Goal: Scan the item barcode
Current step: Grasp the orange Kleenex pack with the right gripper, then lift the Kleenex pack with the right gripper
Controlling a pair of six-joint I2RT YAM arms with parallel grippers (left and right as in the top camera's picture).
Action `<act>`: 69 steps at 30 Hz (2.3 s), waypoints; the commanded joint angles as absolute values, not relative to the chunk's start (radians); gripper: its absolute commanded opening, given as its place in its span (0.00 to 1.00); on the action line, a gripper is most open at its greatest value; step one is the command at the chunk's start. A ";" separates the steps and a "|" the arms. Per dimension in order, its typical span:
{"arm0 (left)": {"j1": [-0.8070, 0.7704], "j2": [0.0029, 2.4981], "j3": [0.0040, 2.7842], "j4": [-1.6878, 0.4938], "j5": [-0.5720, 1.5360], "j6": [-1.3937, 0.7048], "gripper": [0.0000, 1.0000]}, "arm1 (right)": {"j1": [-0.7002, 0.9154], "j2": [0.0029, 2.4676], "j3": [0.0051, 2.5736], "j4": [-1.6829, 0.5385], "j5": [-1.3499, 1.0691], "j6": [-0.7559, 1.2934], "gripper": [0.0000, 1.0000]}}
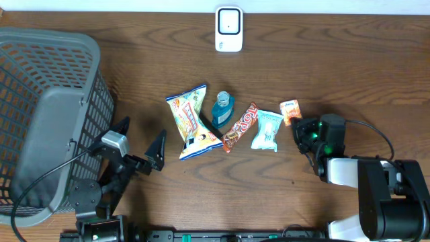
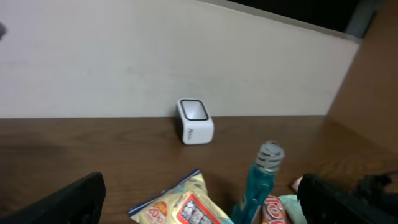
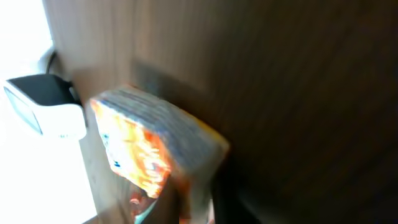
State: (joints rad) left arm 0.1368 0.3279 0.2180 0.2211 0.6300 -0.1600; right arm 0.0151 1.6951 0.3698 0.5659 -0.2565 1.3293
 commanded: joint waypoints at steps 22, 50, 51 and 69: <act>0.138 0.150 0.224 0.588 0.909 -0.244 0.98 | -0.061 0.901 0.261 -0.099 -0.293 1.057 0.01; 0.138 0.004 0.224 -0.171 0.949 -0.308 0.98 | -0.058 0.679 0.261 -0.382 -1.168 1.372 0.01; 0.138 0.004 0.224 -0.185 0.948 -0.308 0.98 | -0.058 0.679 0.261 -0.382 -1.183 1.373 0.02; 0.138 0.004 0.224 -0.561 0.107 -0.278 0.98 | -0.058 0.679 0.261 -0.350 -1.085 1.325 0.01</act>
State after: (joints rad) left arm 0.1364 0.0109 0.2157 -0.5564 0.2638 -0.2874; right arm -0.0589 0.6800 0.2588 -0.3740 -1.0904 1.3708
